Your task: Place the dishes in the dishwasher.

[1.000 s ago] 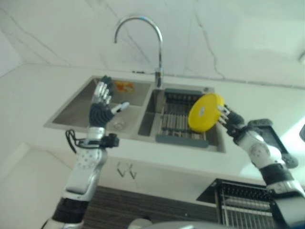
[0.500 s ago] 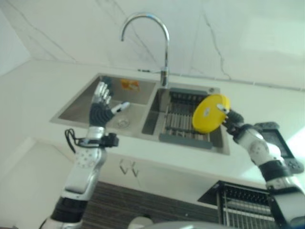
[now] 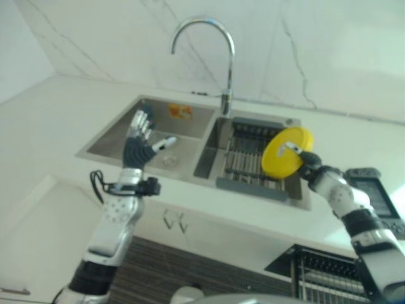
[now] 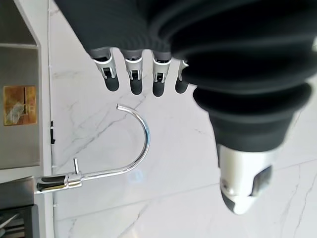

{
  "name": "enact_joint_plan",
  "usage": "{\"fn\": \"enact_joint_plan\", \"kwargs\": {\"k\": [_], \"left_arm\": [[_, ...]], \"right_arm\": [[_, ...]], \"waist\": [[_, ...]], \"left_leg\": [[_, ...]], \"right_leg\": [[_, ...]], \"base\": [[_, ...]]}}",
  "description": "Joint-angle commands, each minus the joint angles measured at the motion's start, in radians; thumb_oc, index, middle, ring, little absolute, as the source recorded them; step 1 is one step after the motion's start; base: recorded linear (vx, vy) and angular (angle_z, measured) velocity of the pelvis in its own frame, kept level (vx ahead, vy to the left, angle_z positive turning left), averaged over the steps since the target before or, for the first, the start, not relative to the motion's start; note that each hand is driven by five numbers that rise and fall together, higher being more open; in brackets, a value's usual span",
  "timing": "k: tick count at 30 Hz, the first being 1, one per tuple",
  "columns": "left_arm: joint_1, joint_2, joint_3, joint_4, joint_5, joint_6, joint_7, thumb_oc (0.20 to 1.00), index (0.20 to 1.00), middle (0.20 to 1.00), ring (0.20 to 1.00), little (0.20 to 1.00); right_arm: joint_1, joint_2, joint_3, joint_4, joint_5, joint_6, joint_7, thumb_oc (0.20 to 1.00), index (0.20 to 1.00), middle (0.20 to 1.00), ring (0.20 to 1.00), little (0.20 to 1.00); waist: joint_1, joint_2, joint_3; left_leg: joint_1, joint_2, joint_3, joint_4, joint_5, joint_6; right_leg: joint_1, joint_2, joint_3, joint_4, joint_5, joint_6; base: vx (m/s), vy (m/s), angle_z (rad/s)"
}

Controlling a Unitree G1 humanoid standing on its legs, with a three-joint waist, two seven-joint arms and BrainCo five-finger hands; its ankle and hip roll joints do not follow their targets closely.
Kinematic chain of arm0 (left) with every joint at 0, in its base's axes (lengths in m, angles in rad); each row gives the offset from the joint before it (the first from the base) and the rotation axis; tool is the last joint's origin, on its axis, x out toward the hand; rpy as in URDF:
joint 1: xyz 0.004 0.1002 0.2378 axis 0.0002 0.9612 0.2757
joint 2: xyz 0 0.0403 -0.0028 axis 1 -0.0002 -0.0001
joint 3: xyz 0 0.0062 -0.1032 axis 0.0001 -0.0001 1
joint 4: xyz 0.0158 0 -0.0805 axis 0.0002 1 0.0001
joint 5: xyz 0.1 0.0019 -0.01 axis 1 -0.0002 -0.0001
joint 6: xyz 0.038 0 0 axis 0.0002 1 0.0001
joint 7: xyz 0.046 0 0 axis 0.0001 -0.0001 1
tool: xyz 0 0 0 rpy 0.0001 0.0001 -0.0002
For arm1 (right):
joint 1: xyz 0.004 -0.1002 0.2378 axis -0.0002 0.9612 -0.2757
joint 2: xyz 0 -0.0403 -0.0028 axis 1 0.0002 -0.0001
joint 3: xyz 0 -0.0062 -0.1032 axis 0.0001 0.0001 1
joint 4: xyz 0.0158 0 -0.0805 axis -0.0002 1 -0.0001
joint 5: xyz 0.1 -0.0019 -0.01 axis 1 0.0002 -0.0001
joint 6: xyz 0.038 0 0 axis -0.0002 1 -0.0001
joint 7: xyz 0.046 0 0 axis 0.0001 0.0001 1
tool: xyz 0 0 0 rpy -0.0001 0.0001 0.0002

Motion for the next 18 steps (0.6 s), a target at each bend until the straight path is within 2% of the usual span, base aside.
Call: {"fn": "enact_joint_plan", "kwargs": {"k": [1, 3, 4, 5, 6, 7, 9, 13, 18], "left_arm": [[-0.077, 0.053, -0.032, 0.0, -0.028, -0.033, 0.011, 1.0, 1.0, 1.0, 1.0, 1.0], [-0.081, 0.055, -0.034, 0.002, -0.031, -0.028, 0.011, 1.0, 1.0, 1.0, 1.0, 1.0], [-0.082, 0.056, -0.034, 0.004, -0.032, -0.027, 0.011, 1.0, 1.0, 1.0, 1.0, 1.0], [-0.084, 0.056, -0.036, 0.006, -0.035, -0.025, 0.01, 1.0, 1.0, 1.0, 1.0, 1.0], [-0.086, 0.058, -0.038, 0.009, -0.039, -0.024, 0.012, 1.0, 1.0, 1.0, 1.0, 1.0], [-0.088, 0.058, -0.041, 0.012, -0.041, -0.024, 0.013, 1.0, 1.0, 1.0, 1.0, 1.0], [-0.101, 0.054, -0.061, 0.019, -0.047, -0.017, 0.025, 1.0, 1.0, 1.0, 1.0, 1.0], [-0.124, 0.048, -0.097, 0.034, -0.052, -0.014, 0.053, 1.0, 1.0, 1.0, 1.0, 1.0], [-0.138, 0.045, -0.121, 0.038, -0.061, -0.009, 0.081, 1.0, 1.0, 1.0, 1.0, 1.0]], "right_arm": [[-0.158, -0.021, 0.034, 0.025, 0.026, -0.023, 0.009, 1.0, 1.0, 1.0, 1.0, 1.0], [-0.17, -0.02, 0.039, 0.046, 0.026, -0.026, -0.002, 1.0, 1.0, 1.0, 1.0, 1.0], [-0.176, -0.021, 0.04, 0.056, 0.027, -0.031, -0.008, 0.903, 0.903, 0.903, 0.903, 0.903], [-0.185, -0.022, 0.04, 0.07, 0.017, -0.041, -0.026, 0.291, 0.291, 0.291, 0.291, 0.291], [-0.19, -0.02, 0.04, 0.082, -0.011, -0.046, -0.044, 0.2, 0.2, 0.2, 0.2, 0.2], [-0.197, -0.02, 0.043, 0.095, -0.033, -0.052, -0.049, 0.2, 0.2, 0.2, 0.2, 0.2], [-0.226, -0.013, 0.048, 0.139, 0.023, -0.063, -0.081, 0.2, 0.2, 0.2, 0.2, 0.2], [-0.271, 0.015, 0.034, 0.216, 0.088, -0.133, -0.167, 0.2, 0.2, 0.2, 0.2, 0.2], [-0.297, 0.021, 0.033, 0.269, 0.076, -0.166, -0.206, 0.2, 0.2, 0.2, 0.2, 0.2]], "waist": [[0.021, -0.032, -0.024], [0.024, -0.031, -0.024], [0.025, -0.031, -0.024], [0.026, -0.03, -0.024], [0.026, -0.03, -0.024], [0.027, -0.029, -0.024], [0.029, -0.026, -0.023], [0.031, -0.018, -0.028], [0.032, -0.012, -0.032]], "left_leg": [[0.014, -0.053, 0.012, 0.0, -0.034, 0.019], [0.014, -0.054, 0.011, 0.0, -0.033, 0.018], [0.014, -0.054, 0.011, 0.0, -0.033, 0.018], [0.015, -0.054, 0.012, 0.0, -0.033, 0.018], [0.015, -0.055, 0.012, 0.0, -0.034, 0.018], [0.016, -0.055, 0.011, 0.0, -0.035, 0.019], [0.018, -0.055, 0.012, 0.0, -0.034, 0.02], [0.021, -0.057, 0.012, 0.0, -0.037, 0.023], [0.026, -0.06, 0.014, 0.0, -0.039, 0.028]], "right_leg": [[0.036, 0.0, 0.017, 0.001, -0.027, 0.011], [0.037, -0.001, 0.014, 0.001, -0.027, 0.011], [0.037, -0.001, 0.013, 0.001, -0.027, 0.011], [0.038, -0.001, 0.013, 0.001, -0.027, 0.011], [0.038, -0.002, 0.013, 0.001, -0.026, 0.011], [0.038, -0.002, 0.013, 0.001, -0.026, 0.011], [0.04, -0.002, 0.013, 0.001, -0.025, 0.011], [0.041, -0.002, 0.018, 0.001, -0.024, 0.011], [0.043, -0.003, 0.021, 0.001, -0.022, 0.01]], "base": [[0.0, 0.0, 0.0], [0.0, 0.0, 0.0], [0.0, 0.003, 0.05], [0.01, 0.003, 0.09], [0.01, 0.003, 0.13], [0.0, 0.006, 0.14], [-0.01, 0.017, 0.09], [0.0, 0.008, 0.0], [0.0, 0.037, 0.01]]}}
